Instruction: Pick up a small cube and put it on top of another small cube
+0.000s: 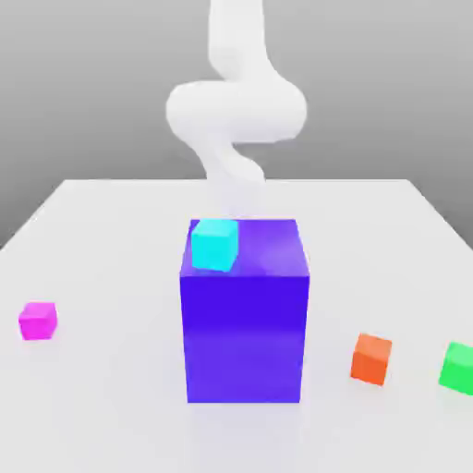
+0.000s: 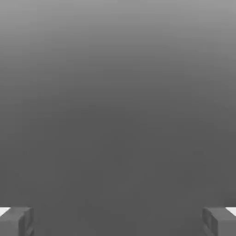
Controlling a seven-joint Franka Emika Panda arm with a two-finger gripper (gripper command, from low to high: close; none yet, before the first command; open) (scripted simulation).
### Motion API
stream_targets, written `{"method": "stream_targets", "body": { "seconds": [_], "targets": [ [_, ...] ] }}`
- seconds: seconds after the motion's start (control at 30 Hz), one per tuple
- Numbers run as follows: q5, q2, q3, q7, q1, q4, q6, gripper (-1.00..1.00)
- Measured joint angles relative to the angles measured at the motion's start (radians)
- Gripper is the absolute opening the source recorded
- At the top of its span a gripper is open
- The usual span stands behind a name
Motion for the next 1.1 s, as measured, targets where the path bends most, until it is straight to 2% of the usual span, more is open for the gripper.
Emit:
{"method": "stream_targets", "body": {
  "seconds": [0.47, 0.63, 0.77, 0.93, 1.1],
  "targets": [
    [0.327, 0.442, -0.460, -0.612, 0.156, -0.118, 0.110, 0.00],
    [0.465, 0.607, -0.564, -0.844, 0.152, -0.157, 0.143, 0.00],
    [0.554, 0.730, -0.601, -1.015, 0.090, -0.191, 0.175, 0.00],
    [0.599, 0.848, -0.620, -1.182, 0.007, -0.240, 0.244, 0.00],
    [0.554, 0.915, -0.684, -1.288, -0.057, -0.300, 0.348, 0.00]
  ]
}}
